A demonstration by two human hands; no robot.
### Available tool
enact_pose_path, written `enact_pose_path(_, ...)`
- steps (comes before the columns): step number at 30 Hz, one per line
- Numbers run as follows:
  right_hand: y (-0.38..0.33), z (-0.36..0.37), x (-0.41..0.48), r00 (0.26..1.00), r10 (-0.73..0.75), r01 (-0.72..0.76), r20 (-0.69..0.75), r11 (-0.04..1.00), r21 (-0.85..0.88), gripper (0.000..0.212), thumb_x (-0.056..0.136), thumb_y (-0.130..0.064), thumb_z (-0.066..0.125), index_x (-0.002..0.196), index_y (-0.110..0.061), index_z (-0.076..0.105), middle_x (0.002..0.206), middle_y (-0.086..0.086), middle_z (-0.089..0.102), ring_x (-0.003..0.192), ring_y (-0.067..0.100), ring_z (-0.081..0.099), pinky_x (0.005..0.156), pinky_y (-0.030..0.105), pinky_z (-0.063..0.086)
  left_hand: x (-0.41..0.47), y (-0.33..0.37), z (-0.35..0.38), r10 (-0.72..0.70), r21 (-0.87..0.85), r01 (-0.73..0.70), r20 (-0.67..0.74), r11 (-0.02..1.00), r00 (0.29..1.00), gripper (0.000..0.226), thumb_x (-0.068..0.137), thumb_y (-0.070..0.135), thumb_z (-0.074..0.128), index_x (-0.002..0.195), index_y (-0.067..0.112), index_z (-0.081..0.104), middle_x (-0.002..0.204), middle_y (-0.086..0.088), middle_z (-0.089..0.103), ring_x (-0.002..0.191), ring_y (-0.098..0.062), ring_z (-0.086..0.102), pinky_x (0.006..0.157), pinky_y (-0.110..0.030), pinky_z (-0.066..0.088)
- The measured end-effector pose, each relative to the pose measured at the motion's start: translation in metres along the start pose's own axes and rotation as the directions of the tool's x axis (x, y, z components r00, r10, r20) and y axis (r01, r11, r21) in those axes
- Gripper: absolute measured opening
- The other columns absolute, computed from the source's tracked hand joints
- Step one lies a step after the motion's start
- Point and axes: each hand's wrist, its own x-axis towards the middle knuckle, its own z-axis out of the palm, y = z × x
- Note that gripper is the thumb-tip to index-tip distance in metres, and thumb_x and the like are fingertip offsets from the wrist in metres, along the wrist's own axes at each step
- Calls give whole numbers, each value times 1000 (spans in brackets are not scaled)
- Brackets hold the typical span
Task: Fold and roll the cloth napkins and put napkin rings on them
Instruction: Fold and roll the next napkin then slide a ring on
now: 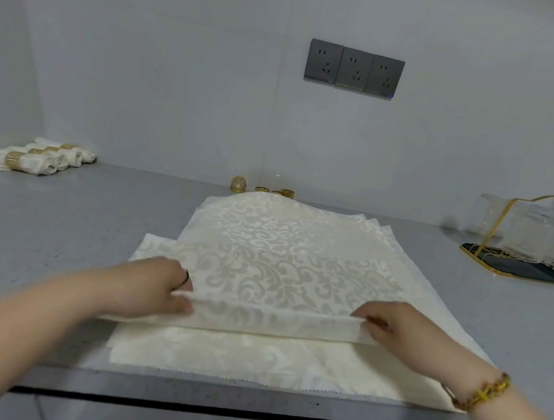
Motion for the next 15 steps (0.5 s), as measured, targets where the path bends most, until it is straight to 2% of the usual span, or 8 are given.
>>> enact_pose_path(2,3,-6,15,996,76,-73,-48,996,50,34,88,-5,49,75,-36,50,80,-16,58,77,4,53,67,12,38,11,-16,-9,-81,-76,78,-36,994,996,26,89,31,55,68,18,48,64,10,43,57,-2,40,53,-14,31)
enact_pose_path(4,7,-6,35,987,131,-128,-89,991,37,28,88,-6,48,76,-31,49,79,-9,57,78,11,52,65,16,37,24,-28,-12,-149,-149,134,-96,980,984,30,88,27,57,60,25,48,61,11,46,56,-2,42,52,-15,31)
enact_pose_path(7,7,-2,67,973,182,-185,-139,983,-11,21,89,-9,44,83,-27,53,88,-5,56,86,15,52,70,23,38,44,-39,-8,-282,-223,238,-193,945,940,36,88,27,57,55,27,45,58,10,48,60,-9,47,56,-23,34)
enact_pose_path(9,6,3,87,963,212,-221,-165,974,-40,24,90,-9,40,98,-21,60,95,-3,58,93,18,54,74,24,40,56,-44,-2,-355,-241,298,-242,924,903,27,90,29,54,64,25,49,70,9,52,74,-14,50,66,-24,35)
enact_pose_path(11,7,9,106,955,232,-249,-183,966,-74,29,91,-8,37,106,-16,61,104,0,63,98,20,56,78,25,43,69,-49,3,-403,-228,348,-275,909,873,13,93,30,49,82,23,53,87,5,54,87,-16,50,71,-23,34)
enact_pose_path(13,10,16,122,952,249,-271,-179,956,-111,30,90,-8,37,106,-15,61,109,1,63,99,20,57,81,26,45,79,-52,6,-434,-204,387,-294,899,852,13,94,29,47,96,21,57,97,3,56,96,-18,53,73,-22,34)
enact_pose_path(15,13,23,135,952,259,-282,-164,950,-136,30,91,-9,37,107,-14,62,112,2,62,101,20,56,82,27,44,89,-57,8,-445,-178,408,-312,895,840,17,93,28,46,101,20,60,103,2,61,98,-18,54,72,-22,34)
